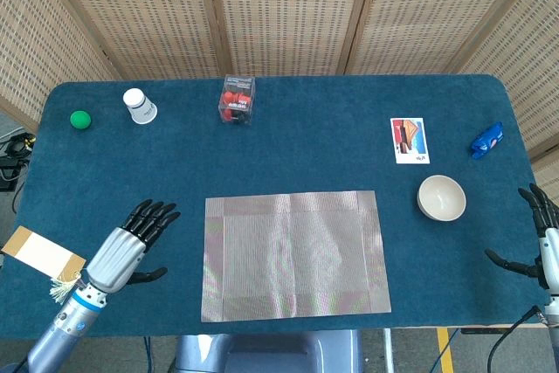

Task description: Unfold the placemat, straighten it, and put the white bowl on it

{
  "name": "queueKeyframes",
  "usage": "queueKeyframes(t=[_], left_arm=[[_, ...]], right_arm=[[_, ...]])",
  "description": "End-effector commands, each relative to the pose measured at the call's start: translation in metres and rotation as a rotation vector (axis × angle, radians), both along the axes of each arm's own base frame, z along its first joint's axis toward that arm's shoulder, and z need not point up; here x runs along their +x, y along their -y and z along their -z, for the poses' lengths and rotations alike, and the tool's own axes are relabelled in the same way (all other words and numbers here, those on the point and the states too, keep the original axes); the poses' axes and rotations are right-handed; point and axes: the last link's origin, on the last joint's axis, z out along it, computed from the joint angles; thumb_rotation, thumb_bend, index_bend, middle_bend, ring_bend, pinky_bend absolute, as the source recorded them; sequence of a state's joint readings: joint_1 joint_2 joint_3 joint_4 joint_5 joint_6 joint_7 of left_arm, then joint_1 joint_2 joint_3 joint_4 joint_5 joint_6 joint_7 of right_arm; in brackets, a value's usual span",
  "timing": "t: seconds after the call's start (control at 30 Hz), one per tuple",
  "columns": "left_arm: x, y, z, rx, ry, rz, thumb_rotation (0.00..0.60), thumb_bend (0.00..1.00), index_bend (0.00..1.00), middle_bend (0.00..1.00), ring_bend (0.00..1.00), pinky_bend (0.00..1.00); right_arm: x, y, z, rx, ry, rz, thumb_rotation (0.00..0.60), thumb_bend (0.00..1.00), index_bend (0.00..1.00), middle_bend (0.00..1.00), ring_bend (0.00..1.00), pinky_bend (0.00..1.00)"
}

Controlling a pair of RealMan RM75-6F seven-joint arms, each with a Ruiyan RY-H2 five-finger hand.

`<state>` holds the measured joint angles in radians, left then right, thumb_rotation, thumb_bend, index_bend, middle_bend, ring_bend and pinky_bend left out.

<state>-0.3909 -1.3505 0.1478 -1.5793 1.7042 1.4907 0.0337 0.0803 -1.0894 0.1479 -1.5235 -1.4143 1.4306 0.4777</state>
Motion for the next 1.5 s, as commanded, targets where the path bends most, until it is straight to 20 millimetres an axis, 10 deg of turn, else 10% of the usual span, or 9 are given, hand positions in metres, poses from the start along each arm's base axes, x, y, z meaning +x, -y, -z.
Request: queueKeyframes(t=[0.03,0.7,1.0,1.5], left_arm=[[-0.008,-0.002,-0.010,0.063,-0.026,-0.044,0.600,0.00,0.04,0.00,0.00,0.00],[-0.025,-0.019,-0.030,0.187,-0.037,-0.181,0.600,0.01,0.04,0.00,0.00,0.00],[-0.033,-0.025,-0.031,0.179,-0.028,-0.214,0.600,0.01,0.04,0.00,0.00,0.00],[-0.032,-0.025,-0.030,0.180,-0.019,-0.211,0.600,0.01,0.06,0.00,0.00,0.00]], right_arm=[[-0.002,0.003,0.001,-0.004,-0.019,0.011,0.600,0.17,0.12,0.00,0.00,0.00],[0.015,0.102,0.072,0.123,-0.228,0.040,0.600,0.17,0.41,0.05,0.00,0.00],[-0.004,0.115,0.115,0.205,-0.222,0.115,0.600,0.21,0.42,0.05,0.00,0.00],[-0.021,0.120,0.128,0.204,-0.230,0.152,0.600,0.23,0.49,0.10,0.00,0.00]])
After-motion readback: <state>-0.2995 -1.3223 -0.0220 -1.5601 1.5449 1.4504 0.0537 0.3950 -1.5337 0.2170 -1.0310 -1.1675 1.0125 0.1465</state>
